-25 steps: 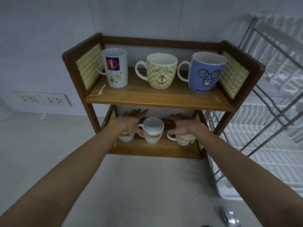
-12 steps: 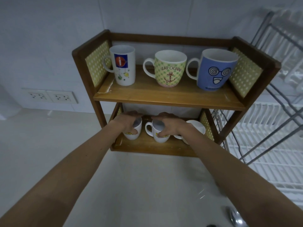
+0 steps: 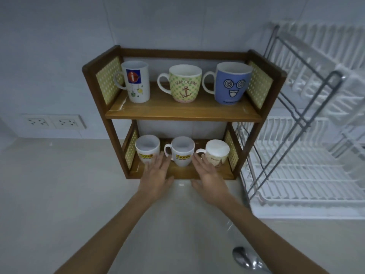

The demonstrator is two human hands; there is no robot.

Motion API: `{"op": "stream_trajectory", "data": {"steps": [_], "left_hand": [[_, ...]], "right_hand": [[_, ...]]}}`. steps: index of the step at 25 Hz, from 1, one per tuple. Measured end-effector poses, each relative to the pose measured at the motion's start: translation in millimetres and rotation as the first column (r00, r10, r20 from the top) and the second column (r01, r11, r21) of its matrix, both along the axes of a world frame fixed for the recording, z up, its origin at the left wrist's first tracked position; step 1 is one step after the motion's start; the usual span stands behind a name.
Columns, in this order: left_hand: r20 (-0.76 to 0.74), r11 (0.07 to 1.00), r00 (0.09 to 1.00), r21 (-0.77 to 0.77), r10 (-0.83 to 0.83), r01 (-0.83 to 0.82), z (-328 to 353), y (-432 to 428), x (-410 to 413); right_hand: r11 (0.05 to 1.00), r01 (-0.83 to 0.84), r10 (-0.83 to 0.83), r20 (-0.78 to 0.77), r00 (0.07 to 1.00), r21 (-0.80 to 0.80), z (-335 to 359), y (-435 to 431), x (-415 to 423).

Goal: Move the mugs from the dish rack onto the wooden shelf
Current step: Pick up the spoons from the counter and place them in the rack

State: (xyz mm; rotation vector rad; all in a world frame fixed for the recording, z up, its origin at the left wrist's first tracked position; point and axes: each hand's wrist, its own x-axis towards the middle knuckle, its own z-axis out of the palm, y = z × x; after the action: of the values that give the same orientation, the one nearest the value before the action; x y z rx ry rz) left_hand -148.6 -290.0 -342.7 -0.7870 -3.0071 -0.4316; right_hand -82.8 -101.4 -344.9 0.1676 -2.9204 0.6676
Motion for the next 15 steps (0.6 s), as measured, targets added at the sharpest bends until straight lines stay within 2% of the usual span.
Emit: {"op": "stream_trajectory", "data": {"steps": [2, 5, 7, 11, 15], "left_hand": [[-0.037, 0.991, 0.999, 0.127, -0.031, 0.035, -10, 9, 48], [-0.014, 0.944, 0.993, 0.308, -0.119, 0.118, -19, 32, 116], [0.008, 0.917, 0.986, 0.369, -0.166, 0.151, -21, 52, 155], [0.014, 0.9, 0.968, 0.373, -0.249, 0.226, -32, 96, 226], [0.004, 0.923, 0.952, 0.246, -0.306, 0.296, -47, 134, 268]], "right_hand": [[0.998, 0.019, -0.021, -0.039, 0.999, -0.067, -12, 10, 49], [0.992, 0.064, -0.076, -0.108, 0.991, -0.11, -24, 37, 112], [0.987, 0.104, -0.12, -0.13, 0.984, -0.126, -27, 58, 144], [0.959, 0.265, -0.272, -0.058, 0.961, -0.096, -37, 100, 192], [0.923, 0.385, -0.378, 0.145, 0.914, -0.018, -48, 136, 229]]}}
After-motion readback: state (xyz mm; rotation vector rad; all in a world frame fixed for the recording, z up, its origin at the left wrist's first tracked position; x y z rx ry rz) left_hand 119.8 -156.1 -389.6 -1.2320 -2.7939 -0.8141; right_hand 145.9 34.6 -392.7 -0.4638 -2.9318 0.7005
